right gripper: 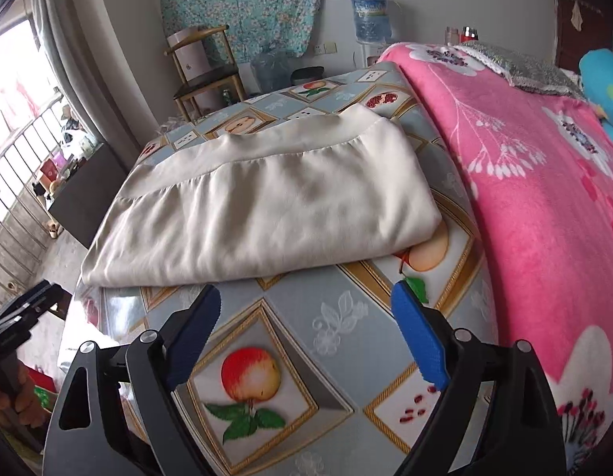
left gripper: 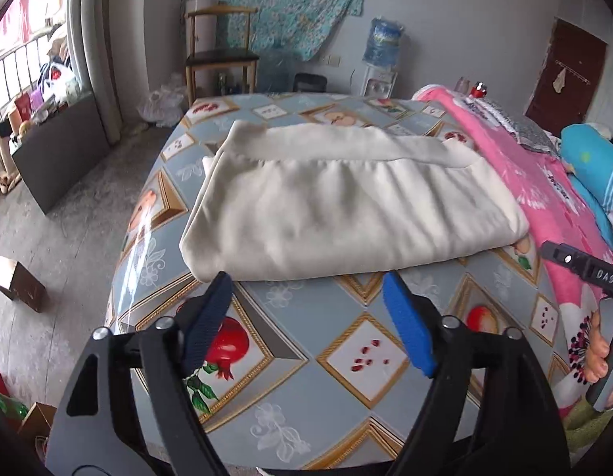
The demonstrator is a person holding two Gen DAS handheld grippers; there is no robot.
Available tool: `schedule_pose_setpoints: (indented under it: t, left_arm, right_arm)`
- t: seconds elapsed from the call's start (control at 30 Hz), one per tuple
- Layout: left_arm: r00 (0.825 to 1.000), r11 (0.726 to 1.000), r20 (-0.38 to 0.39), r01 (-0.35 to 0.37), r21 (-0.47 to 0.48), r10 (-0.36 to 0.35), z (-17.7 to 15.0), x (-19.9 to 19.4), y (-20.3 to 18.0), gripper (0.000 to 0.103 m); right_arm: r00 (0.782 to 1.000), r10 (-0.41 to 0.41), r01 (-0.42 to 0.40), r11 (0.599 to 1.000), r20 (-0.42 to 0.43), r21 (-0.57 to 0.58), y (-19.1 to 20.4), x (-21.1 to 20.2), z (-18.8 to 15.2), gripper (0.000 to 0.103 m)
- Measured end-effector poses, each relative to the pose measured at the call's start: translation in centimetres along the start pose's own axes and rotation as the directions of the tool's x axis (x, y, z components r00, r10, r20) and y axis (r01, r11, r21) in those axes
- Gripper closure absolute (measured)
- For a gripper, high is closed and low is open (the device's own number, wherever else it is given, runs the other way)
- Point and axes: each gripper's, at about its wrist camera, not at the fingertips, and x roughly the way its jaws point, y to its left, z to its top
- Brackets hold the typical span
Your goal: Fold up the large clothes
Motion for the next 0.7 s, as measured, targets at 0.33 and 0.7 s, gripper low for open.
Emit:
schedule_pose_setpoints:
  t: [0.33,0.7]
  left_arm:
    - [0.996,0.999,0.091,-0.02,0.027,0.018,0.6,-4.2,-3.0,0.012]
    - [0.981,0.99,0.138,-0.14,0.024,0.135,0.7,-5.9,-3.9,0.008]
  right_arm:
    - [0.985,-0.068,0.077,0.996,0.16,-0.051,3.0,-5.9,-0.9,0.006]
    - [0.927,-0.204,0.244,0.965,0.316,-0.091,5.7,-9.3,-0.4,0.006]
